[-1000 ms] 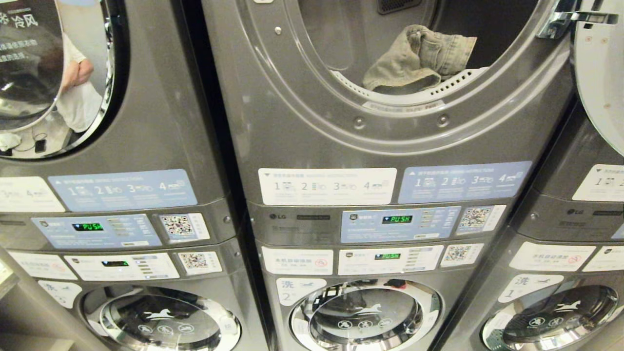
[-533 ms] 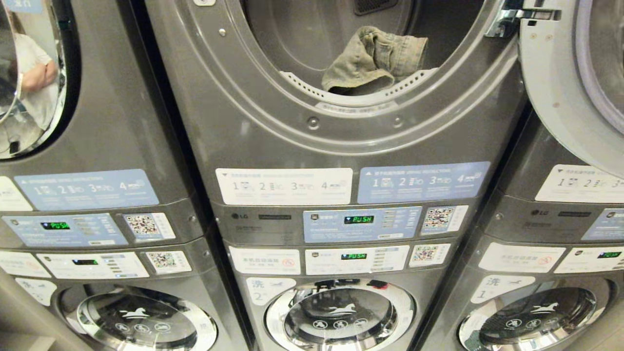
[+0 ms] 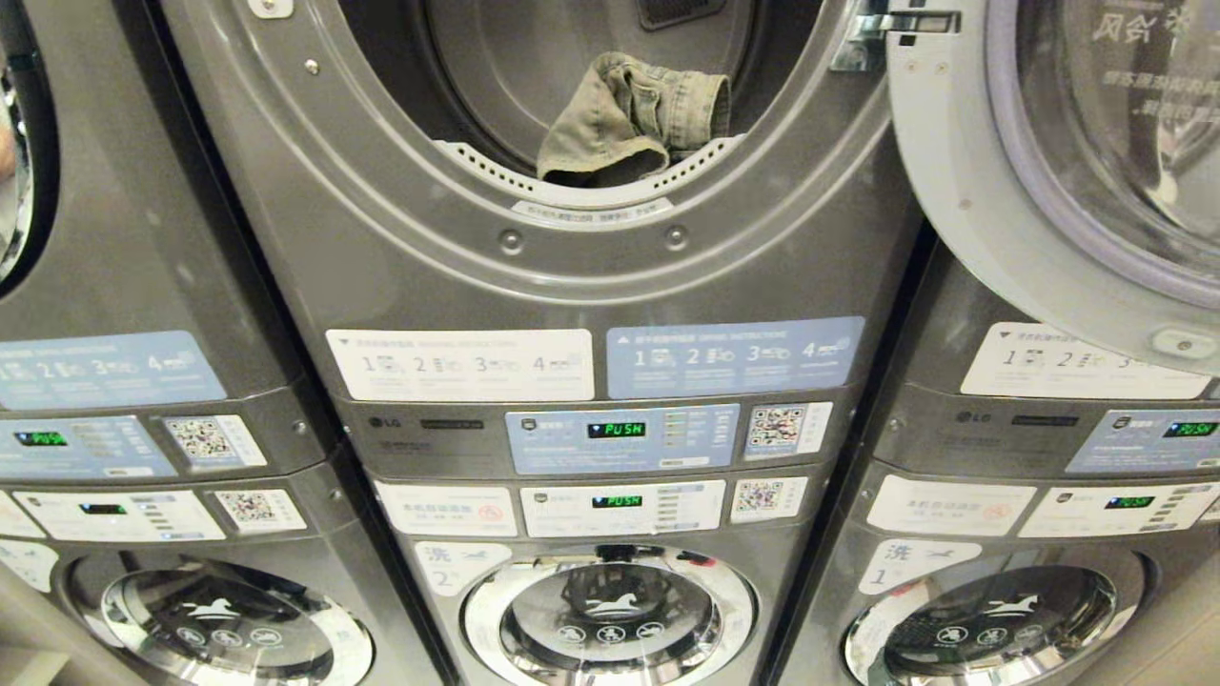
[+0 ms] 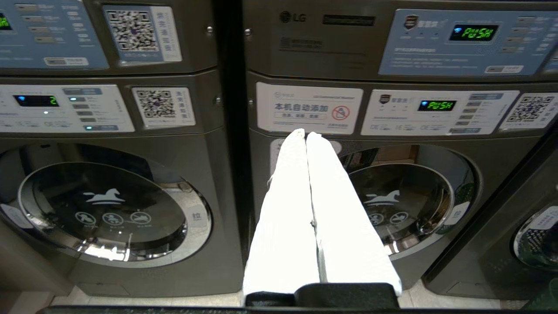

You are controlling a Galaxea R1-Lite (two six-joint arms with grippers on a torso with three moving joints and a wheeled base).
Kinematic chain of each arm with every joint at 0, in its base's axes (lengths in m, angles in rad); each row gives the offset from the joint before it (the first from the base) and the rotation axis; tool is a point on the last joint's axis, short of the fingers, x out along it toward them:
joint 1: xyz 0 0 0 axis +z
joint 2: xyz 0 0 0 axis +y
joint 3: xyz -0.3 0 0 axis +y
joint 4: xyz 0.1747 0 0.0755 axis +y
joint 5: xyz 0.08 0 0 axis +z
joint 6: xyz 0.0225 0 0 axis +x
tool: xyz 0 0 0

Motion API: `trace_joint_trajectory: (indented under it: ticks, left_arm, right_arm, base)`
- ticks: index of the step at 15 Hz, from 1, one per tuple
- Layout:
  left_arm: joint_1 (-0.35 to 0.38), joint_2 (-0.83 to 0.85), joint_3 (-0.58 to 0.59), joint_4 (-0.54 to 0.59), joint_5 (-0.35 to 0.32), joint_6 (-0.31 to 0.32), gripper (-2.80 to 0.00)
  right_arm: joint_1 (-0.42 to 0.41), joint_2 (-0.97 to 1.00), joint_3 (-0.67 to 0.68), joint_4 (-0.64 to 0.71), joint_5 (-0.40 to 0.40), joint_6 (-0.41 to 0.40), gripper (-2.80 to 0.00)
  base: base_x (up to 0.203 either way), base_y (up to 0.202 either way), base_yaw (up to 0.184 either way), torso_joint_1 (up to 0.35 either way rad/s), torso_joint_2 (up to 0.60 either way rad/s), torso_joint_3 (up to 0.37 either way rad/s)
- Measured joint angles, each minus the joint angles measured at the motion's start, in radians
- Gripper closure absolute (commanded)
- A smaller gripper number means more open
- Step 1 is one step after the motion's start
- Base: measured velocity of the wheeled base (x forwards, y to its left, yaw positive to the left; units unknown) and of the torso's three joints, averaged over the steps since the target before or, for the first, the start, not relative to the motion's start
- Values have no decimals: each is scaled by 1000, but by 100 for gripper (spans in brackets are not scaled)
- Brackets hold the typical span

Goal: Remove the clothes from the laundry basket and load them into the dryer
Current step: Close the dryer

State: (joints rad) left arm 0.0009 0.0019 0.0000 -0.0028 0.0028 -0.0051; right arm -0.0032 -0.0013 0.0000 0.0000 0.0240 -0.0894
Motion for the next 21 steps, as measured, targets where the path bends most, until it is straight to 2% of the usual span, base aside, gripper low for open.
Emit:
trace_joint_trajectory:
  ticks: [6,9,12,21]
  left_arm:
    - [1,0,0,0,0,-2,0]
    - [0,0,0,0,0,-3,0]
    - [0,0,0,0,0,-3,0]
    - [0,0,0,0,0,-2,0]
  right_arm:
    - [0,0,0,0,0,2,-280]
    - [0,0,0,4,2,-12,-280]
    - [0,0,0,2,0,42,-280]
    - [0,0,0,0,-1,64,-280]
  base:
    - [0,-175,1,2,3,2]
    - [0,0,0,0,0,0]
    - [0,0,0,0,0,0]
    - [0,0,0,0,0,0]
